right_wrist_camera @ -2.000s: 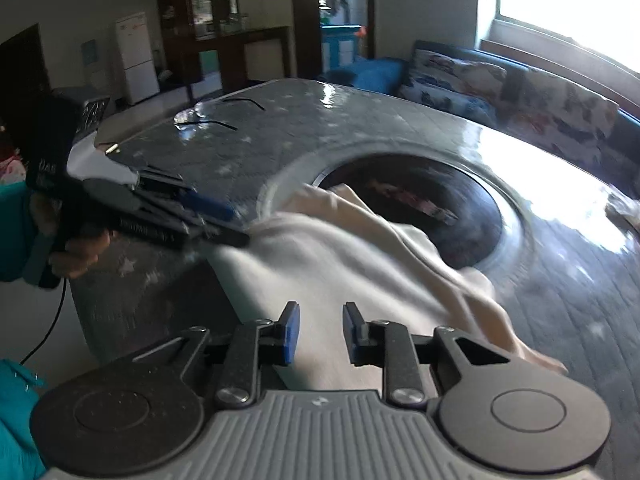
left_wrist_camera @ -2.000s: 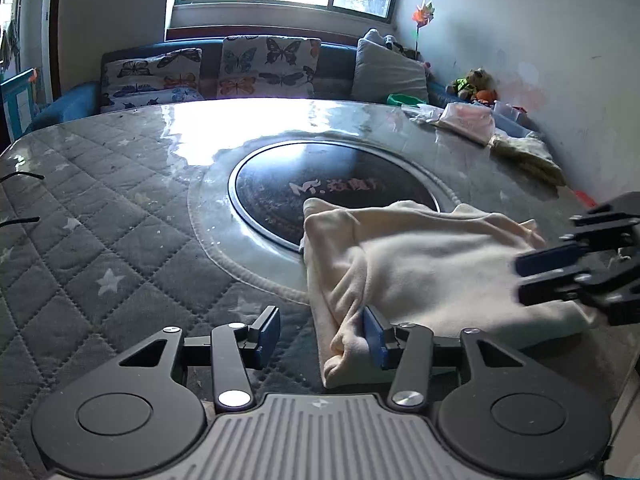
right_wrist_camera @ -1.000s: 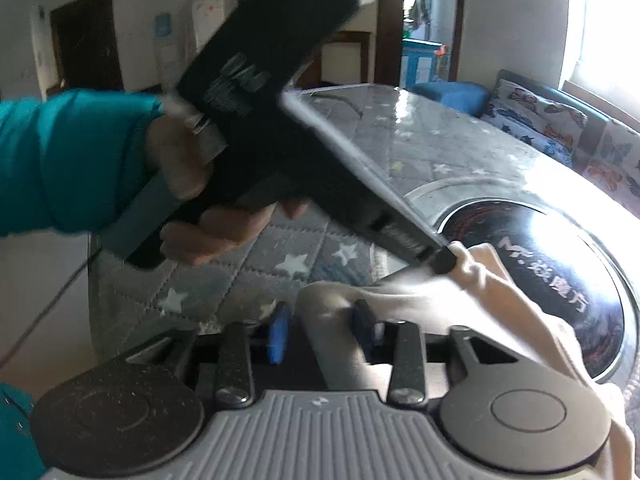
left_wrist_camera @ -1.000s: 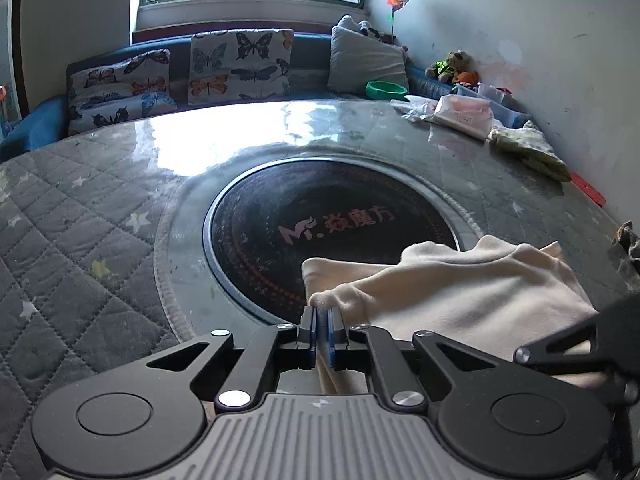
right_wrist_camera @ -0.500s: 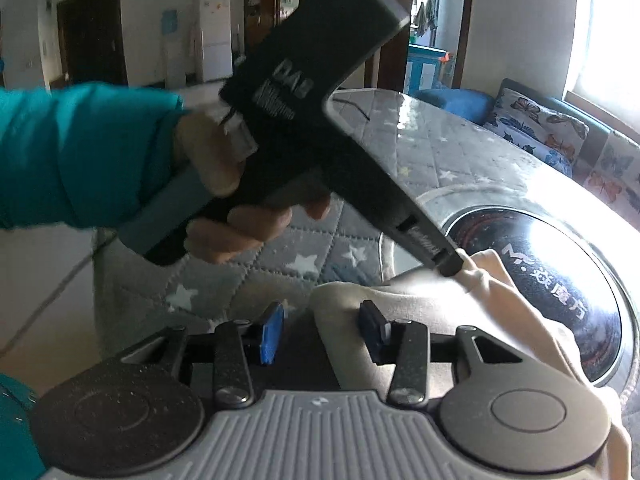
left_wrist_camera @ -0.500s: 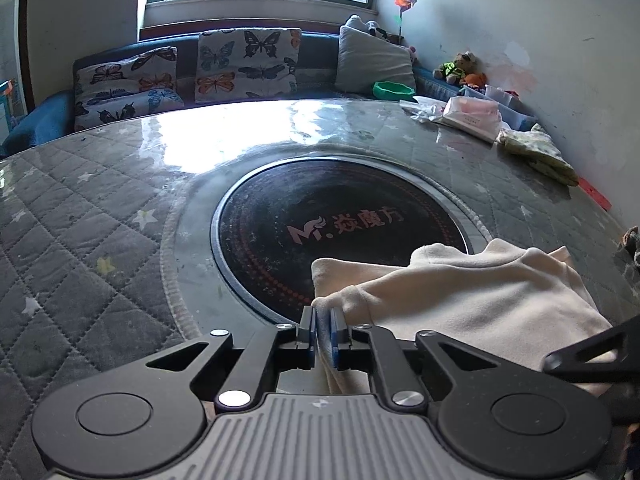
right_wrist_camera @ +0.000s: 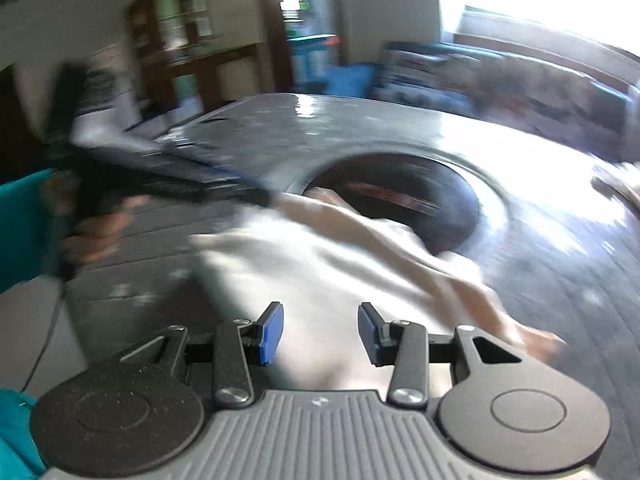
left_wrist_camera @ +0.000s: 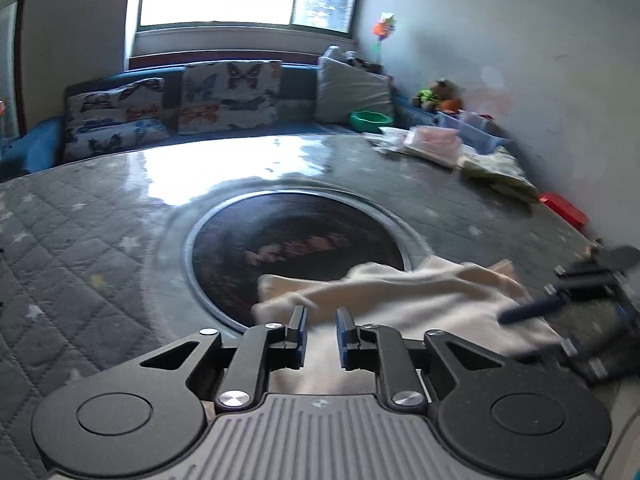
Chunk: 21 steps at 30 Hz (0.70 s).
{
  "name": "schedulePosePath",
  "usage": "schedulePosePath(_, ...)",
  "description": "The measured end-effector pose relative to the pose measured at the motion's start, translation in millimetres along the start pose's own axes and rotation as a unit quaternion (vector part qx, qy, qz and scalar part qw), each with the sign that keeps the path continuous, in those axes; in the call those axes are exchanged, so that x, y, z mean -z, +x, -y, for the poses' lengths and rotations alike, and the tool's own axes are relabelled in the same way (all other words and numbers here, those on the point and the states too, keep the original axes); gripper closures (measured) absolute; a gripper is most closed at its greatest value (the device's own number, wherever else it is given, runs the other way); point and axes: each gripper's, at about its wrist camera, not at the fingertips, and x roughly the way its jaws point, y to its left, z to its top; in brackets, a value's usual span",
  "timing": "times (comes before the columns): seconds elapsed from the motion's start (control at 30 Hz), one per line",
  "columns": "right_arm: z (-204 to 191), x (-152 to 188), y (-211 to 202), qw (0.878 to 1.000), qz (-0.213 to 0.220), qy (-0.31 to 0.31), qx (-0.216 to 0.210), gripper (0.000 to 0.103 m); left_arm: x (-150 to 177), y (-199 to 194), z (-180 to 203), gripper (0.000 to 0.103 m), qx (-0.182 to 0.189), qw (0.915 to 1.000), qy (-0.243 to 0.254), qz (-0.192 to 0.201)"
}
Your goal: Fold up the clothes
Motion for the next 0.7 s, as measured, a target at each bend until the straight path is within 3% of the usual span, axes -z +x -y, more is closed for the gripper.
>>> schedulePosePath(0.2, 39.1, 11.5, -8.3, 0.997, 0.003, 0.063, 0.032, 0.061, 11.5, 12.7, 7.9, 0.078, -0.001, 0.9996, -0.003, -0.029)
schedulePosePath(0.3, 42.1, 11.0, -9.3, 0.997, 0.015, 0.066, 0.028, 0.061, 13.5, 13.0, 10.1, 0.069, -0.003, 0.9996, -0.003, -0.030)
schedulePosePath(0.53, 61.5, 10.3, 17.2, 0.994, 0.012, 0.092, 0.056, 0.062, 17.8, 15.4, 13.8, 0.062, -0.007, 0.9994, -0.001, -0.034)
schedulePosePath(0.7, 57.7, 9.8, 11.5, 0.994, 0.019, 0.093, 0.057, 0.065, 17.5, 15.2, 14.0, 0.057, -0.006, 0.9993, -0.005, -0.036)
